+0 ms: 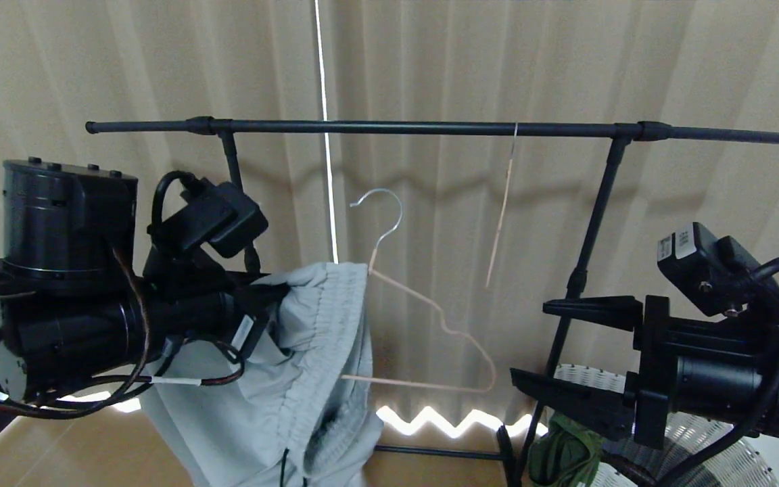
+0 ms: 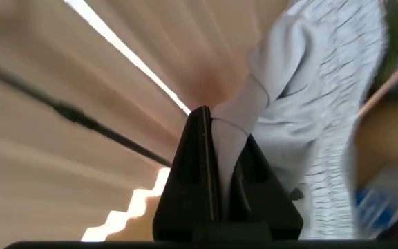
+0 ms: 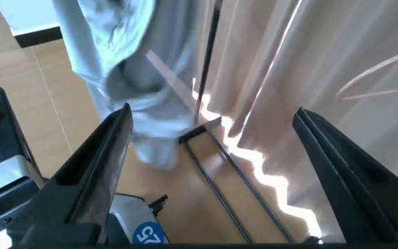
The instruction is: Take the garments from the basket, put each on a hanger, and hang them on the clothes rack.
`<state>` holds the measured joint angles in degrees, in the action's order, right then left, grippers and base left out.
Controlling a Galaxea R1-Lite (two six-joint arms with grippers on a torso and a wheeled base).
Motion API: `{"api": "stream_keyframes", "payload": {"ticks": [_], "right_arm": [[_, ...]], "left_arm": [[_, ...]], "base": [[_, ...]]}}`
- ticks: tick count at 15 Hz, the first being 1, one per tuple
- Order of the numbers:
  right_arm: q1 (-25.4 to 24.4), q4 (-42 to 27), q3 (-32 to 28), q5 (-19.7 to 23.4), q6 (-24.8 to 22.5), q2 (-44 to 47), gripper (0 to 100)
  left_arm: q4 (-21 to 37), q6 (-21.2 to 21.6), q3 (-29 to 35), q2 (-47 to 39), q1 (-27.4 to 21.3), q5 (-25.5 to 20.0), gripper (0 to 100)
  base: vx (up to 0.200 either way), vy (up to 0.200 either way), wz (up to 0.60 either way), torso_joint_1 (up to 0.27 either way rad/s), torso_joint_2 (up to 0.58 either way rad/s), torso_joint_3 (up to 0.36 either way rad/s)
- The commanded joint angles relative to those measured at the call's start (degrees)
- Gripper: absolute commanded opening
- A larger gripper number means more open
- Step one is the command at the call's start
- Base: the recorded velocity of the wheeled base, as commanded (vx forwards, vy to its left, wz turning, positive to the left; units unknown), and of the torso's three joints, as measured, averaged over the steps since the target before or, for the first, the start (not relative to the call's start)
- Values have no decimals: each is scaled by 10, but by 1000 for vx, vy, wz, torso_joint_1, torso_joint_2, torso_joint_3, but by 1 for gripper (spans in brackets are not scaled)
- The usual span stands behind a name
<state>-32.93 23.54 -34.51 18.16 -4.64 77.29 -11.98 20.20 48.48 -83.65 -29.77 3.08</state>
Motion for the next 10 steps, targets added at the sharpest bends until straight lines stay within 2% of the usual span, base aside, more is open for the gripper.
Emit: {"api": "stream_keyframes", "payload": {"ticks": [1,3,5,7,10], "right_arm": [[-4,0,1,0,0,5,100],[-7,1,4,-4,1,8,100],[-16,1,5,-10,1,8,100],[-17,3,5,-25,3,21,100],[-18,70,10,-28,4,59,100]], "left_arm": [[-54,-80,-4,4,-56,54,0],[-126,-126,-24,9,-77,60,0],[-197,-147,-34,3,-78,63,0],[-232,-180,-32,-4,-78,66,0],[-245,-216,-35,-2,-79,65,0]], "base": [[0,0,0,0,0,0],[0,0,0,0,0,0],[0,0,0,0,0,0],[0,0,0,0,0,0],[0,0,0,0,0,0]]}}
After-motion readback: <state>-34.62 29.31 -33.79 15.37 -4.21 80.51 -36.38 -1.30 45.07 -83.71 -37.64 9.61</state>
